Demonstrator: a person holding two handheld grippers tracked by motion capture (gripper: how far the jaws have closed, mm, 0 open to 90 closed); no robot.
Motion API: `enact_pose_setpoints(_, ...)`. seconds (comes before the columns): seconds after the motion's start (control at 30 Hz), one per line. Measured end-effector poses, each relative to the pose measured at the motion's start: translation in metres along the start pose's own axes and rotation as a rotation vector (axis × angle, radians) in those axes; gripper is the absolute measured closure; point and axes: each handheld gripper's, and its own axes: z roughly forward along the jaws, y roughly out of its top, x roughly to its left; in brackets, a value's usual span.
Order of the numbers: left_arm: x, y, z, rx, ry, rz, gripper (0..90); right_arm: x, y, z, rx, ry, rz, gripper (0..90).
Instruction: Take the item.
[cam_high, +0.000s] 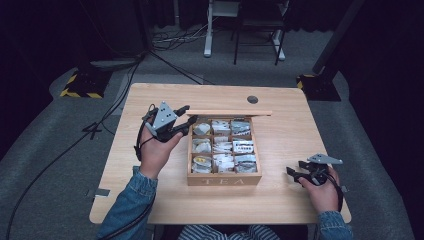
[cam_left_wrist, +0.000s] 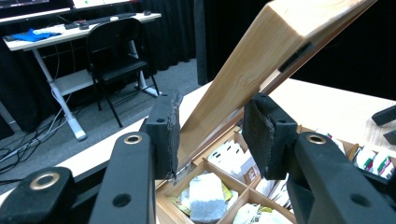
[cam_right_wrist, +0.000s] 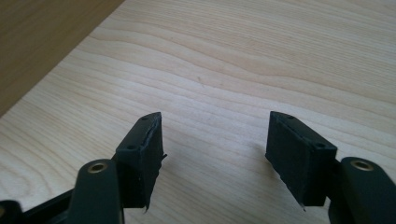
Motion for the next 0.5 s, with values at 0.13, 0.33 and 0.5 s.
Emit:
enact_pose_setpoints(0.13, -0.001, 0.0, -0.001, 0.006, 0.001, 0.006, 57.6, 0.004, 0.005, -0.002, -0.006, 0.021, -0.004, 38.4)
enact_pose_setpoints(0.33, -0.002, -0.002, -0.002, 0.011, -0.013, 0.0, 57.0, 0.007, 0.016, -0.008, -0.042, 0.049, 0.008, 41.7)
enact_pose_setpoints(0.5, -0.002, 0.0, -0.002, 0.022, -0.007, 0.001, 57.0, 0.009, 0.021, -0.016, -0.05, 0.067, 0.035, 45.1)
